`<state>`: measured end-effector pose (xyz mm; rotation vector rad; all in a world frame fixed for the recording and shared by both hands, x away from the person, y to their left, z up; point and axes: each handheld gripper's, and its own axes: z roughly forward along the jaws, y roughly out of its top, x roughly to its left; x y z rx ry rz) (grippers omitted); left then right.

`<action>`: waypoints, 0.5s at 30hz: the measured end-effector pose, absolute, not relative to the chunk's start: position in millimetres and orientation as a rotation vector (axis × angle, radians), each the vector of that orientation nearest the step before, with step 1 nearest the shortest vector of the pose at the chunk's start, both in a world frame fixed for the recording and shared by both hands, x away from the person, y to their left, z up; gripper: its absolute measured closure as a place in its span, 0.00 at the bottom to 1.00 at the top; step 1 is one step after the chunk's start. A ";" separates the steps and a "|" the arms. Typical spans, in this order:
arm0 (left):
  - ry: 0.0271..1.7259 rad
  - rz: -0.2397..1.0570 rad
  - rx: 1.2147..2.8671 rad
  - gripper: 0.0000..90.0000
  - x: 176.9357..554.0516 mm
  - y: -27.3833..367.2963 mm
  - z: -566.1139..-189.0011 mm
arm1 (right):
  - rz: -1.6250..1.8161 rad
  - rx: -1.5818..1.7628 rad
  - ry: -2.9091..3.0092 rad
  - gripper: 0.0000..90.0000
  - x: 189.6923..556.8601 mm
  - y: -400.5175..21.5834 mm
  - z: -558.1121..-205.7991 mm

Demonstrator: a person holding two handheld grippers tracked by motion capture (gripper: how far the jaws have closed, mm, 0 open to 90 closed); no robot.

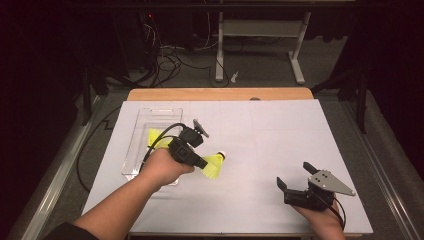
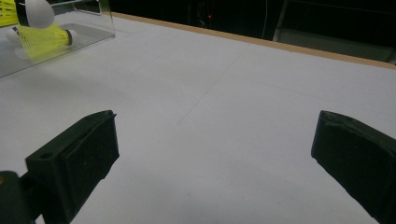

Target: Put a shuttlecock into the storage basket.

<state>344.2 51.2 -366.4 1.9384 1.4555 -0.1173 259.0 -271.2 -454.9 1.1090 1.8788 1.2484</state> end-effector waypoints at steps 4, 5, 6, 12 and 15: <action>1.457 -0.108 1.940 0.99 344.2 52.1 -366.3 | 1.250 1.109 1.878 0.02 258.8 -271.0 -454.8; 1.456 -0.107 1.941 0.99 344.3 52.7 -366.0 | 1.250 1.107 1.879 0.02 258.7 -270.9 -454.9; 1.460 -0.109 1.936 0.99 344.9 53.3 -365.3 | 1.250 1.106 1.879 0.02 258.7 -270.9 -455.0; 1.465 -0.104 1.927 0.99 347.4 57.8 -360.7 | 1.253 1.105 1.876 0.02 258.4 -271.3 -454.6; 1.473 -0.102 1.915 0.99 349.4 61.4 -358.6 | 1.250 1.103 1.877 0.02 258.5 -271.1 -454.1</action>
